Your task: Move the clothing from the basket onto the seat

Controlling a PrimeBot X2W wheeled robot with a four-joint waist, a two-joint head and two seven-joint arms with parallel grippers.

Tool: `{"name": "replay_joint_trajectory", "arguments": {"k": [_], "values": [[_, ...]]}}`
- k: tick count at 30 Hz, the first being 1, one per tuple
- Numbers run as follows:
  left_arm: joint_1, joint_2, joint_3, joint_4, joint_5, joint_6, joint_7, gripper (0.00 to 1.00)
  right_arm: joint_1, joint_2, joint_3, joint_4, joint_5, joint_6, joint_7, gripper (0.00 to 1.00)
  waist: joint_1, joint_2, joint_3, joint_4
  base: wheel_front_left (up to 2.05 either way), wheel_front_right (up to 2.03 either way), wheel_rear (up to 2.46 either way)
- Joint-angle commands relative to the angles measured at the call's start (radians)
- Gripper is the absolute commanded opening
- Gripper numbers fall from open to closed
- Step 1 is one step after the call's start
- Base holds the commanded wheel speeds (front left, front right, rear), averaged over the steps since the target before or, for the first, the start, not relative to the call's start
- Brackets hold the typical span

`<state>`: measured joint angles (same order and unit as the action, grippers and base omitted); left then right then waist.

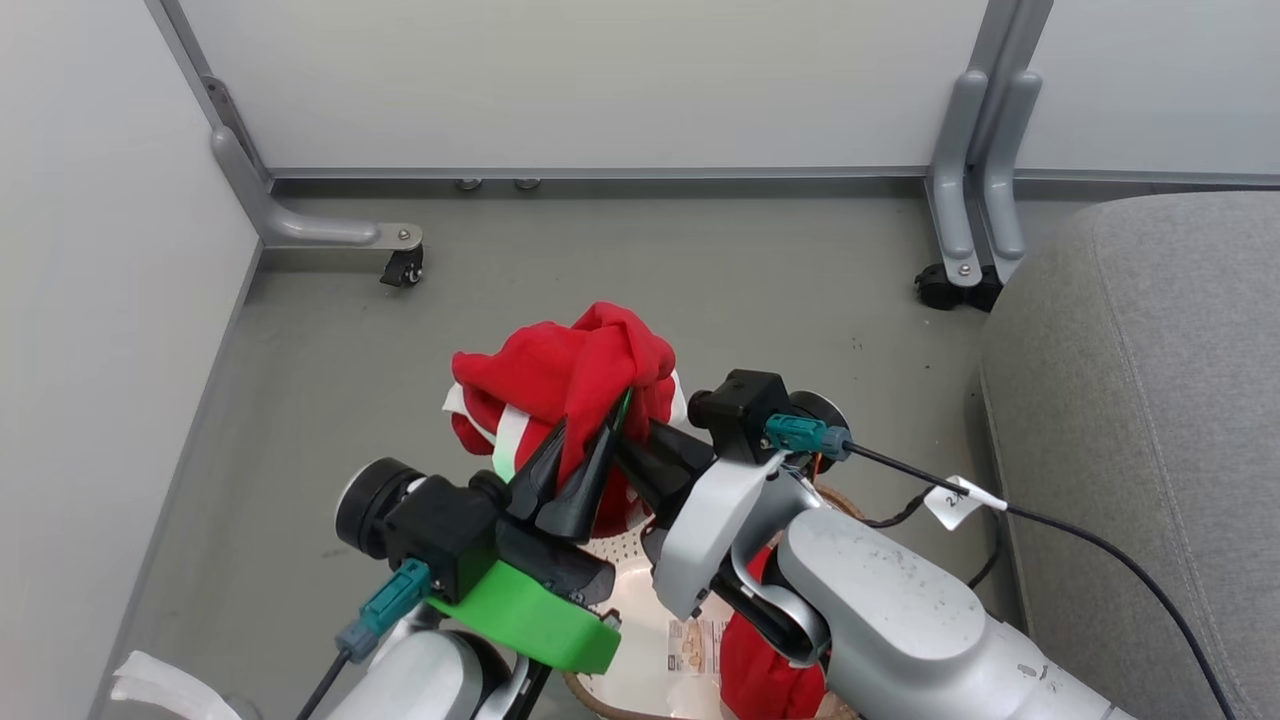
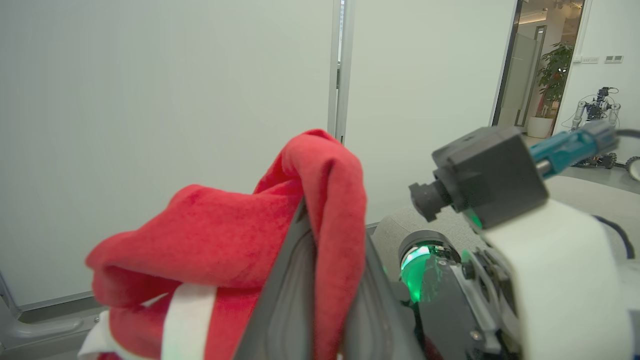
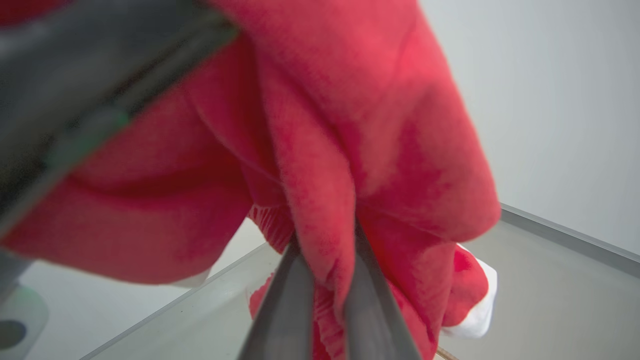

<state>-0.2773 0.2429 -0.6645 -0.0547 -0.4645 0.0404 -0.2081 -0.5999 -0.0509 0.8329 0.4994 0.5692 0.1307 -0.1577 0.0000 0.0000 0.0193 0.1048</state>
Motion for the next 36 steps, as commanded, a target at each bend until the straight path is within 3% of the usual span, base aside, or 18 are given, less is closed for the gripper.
{"name": "replay_joint_trajectory", "arguments": {"k": [1,2,4,6,7,15,23,28,36], "values": [[-0.001,0.006,-0.002,-0.002,0.002,0.005,-0.004,0.0,-0.009,0.001,0.002,0.005,0.006,0.0,-0.004,0.0,0.0,0.0,0.0,-0.001,0.0,0.0,0.0],[-0.001,0.007,-0.003,0.0,0.004,0.006,-0.001,0.02,-0.01,0.001,0.001,0.006,0.008,0.0,-0.007,0.0,0.0,0.0,0.0,-0.001,0.0,0.0,0.0],[-0.006,0.009,0.0,-0.005,0.015,0.009,-0.009,0.3,-0.013,0.001,0.0,0.008,0.01,0.0,-0.01,0.0,0.0,0.0,0.001,-0.001,0.0,0.0,0.0],[-0.006,0.009,-0.001,-0.004,0.012,0.01,-0.011,0.5,-0.015,0.0,0.0,0.009,0.01,0.0,-0.014,0.0,0.0,0.0,0.001,0.0,0.0,0.0,0.0],[-0.009,0.011,0.003,-0.006,0.021,0.017,-0.016,0.99,-0.016,0.0,-0.001,0.009,0.011,0.0,-0.014,0.0,0.0,0.0,0.002,0.001,0.0,0.0,0.0],[0.019,0.03,0.076,-0.03,0.066,0.09,-0.047,1.0,-0.02,0.0,-0.037,0.012,-0.01,0.0,-0.04,0.0,0.0,0.0,0.005,0.002,0.0,0.0,0.0],[0.101,0.11,0.202,0.009,0.063,0.18,-0.054,1.0,0.012,-0.009,-0.131,0.009,-0.056,0.0,-0.049,0.0,0.0,0.0,0.005,-0.002,0.0,0.0,0.0],[0.159,0.14,0.271,0.073,0.038,0.195,-0.057,1.0,0.048,-0.027,-0.205,-0.019,-0.088,0.0,-0.042,0.0,0.0,0.0,0.007,-0.006,0.0,0.0,0.0],[0.239,0.131,0.345,0.156,0.014,0.173,-0.057,1.0,0.145,-0.05,-0.321,-0.106,-0.149,0.0,-0.004,0.0,0.0,0.0,0.003,-0.027,0.0,0.0,0.0]]}}
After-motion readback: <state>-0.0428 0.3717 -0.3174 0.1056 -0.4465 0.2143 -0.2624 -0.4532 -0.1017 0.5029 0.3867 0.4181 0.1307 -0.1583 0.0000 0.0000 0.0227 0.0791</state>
